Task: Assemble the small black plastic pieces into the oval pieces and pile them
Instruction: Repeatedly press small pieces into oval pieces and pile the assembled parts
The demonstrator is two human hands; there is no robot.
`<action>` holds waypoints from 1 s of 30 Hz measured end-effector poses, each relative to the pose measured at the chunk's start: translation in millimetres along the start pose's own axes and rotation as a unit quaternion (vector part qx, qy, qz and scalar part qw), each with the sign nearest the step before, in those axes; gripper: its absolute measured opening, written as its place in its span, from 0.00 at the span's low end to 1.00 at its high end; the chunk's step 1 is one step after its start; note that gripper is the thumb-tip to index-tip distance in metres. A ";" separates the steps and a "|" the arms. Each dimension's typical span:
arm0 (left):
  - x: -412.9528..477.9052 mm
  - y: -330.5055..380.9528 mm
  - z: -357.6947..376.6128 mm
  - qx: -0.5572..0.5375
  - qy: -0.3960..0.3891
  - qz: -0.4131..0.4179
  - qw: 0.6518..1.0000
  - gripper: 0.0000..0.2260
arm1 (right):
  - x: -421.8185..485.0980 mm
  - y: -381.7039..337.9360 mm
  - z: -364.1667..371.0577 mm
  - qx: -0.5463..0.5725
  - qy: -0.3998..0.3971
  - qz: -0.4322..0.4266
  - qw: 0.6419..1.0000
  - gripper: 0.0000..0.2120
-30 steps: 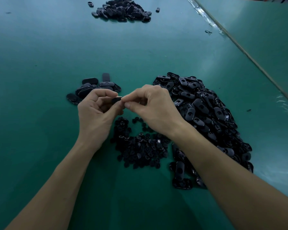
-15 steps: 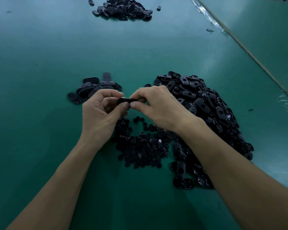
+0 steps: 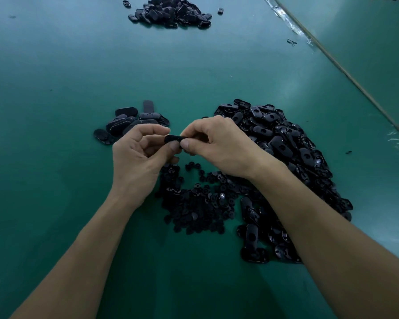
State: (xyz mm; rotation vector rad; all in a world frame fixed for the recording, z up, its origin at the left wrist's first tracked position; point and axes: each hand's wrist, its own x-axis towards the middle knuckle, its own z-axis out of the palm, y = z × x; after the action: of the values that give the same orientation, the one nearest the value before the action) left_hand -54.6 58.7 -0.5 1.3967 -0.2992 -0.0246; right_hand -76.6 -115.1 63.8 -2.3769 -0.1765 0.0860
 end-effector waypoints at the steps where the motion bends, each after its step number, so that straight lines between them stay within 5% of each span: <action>1: 0.0 -0.1 0.0 0.001 -0.001 0.001 1.000 0.10 | 0.1 0.6 0.1 0.002 0.001 0.001 1.000 0.05; 30: 0.3 0.8 1.5 0.018 0.022 0.010 1.000 0.12 | -8.7 -7.0 8.0 0.045 0.042 0.056 0.997 0.05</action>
State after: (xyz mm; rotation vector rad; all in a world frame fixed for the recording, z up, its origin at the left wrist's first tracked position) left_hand -54.8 57.3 0.6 1.4272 -0.2789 0.0275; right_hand -86.8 -106.0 63.0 -2.2949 0.0009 0.0473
